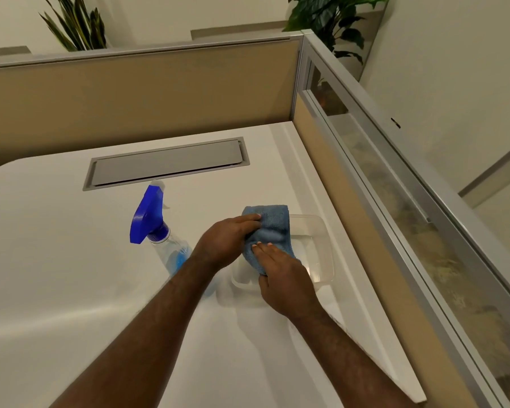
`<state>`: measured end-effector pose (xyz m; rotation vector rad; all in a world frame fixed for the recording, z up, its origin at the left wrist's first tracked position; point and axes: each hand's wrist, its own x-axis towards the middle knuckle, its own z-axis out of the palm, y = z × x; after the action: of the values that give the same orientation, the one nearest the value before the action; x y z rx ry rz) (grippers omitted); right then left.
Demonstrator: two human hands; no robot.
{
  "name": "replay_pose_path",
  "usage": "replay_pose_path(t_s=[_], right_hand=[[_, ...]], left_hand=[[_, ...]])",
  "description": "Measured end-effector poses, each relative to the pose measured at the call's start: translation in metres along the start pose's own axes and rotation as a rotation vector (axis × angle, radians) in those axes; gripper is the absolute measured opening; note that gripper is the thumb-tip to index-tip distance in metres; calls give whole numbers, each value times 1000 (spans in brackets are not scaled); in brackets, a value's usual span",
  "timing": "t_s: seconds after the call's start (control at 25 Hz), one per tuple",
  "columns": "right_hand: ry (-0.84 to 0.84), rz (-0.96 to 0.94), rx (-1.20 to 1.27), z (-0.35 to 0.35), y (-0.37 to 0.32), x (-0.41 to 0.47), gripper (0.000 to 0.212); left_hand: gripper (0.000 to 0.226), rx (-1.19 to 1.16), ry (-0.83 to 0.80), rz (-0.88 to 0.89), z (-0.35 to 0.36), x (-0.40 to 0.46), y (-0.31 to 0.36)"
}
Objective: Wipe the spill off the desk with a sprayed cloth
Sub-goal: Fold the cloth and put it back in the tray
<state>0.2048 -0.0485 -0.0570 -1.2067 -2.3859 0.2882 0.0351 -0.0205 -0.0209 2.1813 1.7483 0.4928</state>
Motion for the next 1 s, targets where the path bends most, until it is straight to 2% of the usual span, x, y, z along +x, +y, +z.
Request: replay_pose_path(t_s=[0.08, 0.16, 0.24, 0.32, 0.4, 0.44, 0.52, 0.6, 0.76, 1.0], right_hand=[[-142, 59, 62, -10, -3, 4, 51], [-246, 89, 153, -14, -2, 6, 39], [-258, 85, 170, -14, -1, 8, 35], [-174, 95, 179, -9, 4, 11, 35], [-115, 151, 154, -7, 8, 16, 48], [-163, 175, 115, -8, 10, 20, 63], [-394, 176, 12, -13, 13, 30, 80], [-578, 169, -68, -14, 13, 41, 82], [-771, 207, -205, -6, 9, 55, 91], [-855, 235, -186, -10, 6, 65, 94]], left_hand=[[36, -3, -29, -67, 4, -4, 8], [38, 87, -20, -60, 13, -10, 11], [37, 191, -25, -70, 19, -15, 10], [39, 222, -118, -153, 22, -18, 6], [45, 241, -200, -225, 21, -19, 6], [50, 255, -240, -244, 20, -19, 7], [59, 252, -332, -279, 17, -17, 10], [66, 211, -424, -307, 17, -13, 11], [82, 154, -539, -280, 18, -3, 9], [85, 104, -518, -319, 25, 1, 17]])
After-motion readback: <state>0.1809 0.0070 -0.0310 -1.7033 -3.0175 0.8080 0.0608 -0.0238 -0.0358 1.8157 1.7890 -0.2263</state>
